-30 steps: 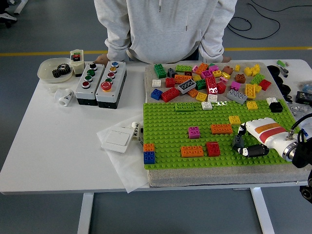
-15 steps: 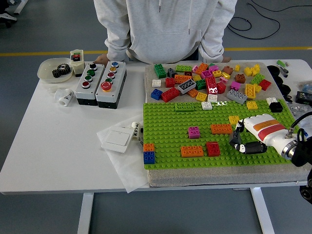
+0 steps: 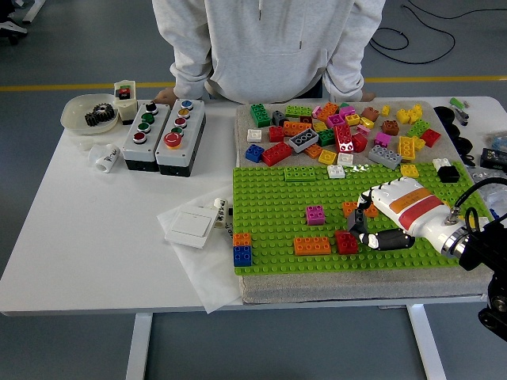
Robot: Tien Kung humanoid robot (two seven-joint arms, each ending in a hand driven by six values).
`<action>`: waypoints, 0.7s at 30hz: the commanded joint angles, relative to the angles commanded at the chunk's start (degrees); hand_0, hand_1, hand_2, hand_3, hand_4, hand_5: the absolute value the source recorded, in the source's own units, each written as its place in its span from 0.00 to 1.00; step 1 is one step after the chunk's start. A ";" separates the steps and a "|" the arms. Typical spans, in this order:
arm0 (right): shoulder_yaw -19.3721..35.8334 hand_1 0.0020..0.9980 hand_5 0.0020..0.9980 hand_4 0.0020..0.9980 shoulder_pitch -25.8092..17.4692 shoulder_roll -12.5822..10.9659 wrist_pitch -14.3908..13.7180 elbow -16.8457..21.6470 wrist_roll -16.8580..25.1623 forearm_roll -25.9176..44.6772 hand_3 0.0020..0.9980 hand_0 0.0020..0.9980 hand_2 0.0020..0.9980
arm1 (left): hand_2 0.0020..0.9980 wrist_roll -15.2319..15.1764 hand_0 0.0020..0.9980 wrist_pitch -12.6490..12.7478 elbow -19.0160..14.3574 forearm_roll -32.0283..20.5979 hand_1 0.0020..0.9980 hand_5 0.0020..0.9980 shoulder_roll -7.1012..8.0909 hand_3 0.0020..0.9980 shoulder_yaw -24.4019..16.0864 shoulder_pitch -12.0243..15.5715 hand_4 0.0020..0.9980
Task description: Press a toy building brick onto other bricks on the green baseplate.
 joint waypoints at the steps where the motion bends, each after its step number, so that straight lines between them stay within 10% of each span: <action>1: -0.12 0.50 0.49 0.68 0.07 -0.02 0.00 0.02 0.04 -0.05 0.48 0.48 0.56 | 0.79 0.00 0.78 -0.01 0.00 0.03 0.78 0.63 0.00 0.59 -0.04 0.00 0.62; 21: -5.72 0.51 0.48 0.69 4.08 -0.48 0.11 -1.59 1.65 -3.88 0.49 0.49 0.56 | 0.79 0.05 0.78 0.02 0.00 -0.73 0.77 0.63 -0.08 0.59 0.69 -0.30 0.62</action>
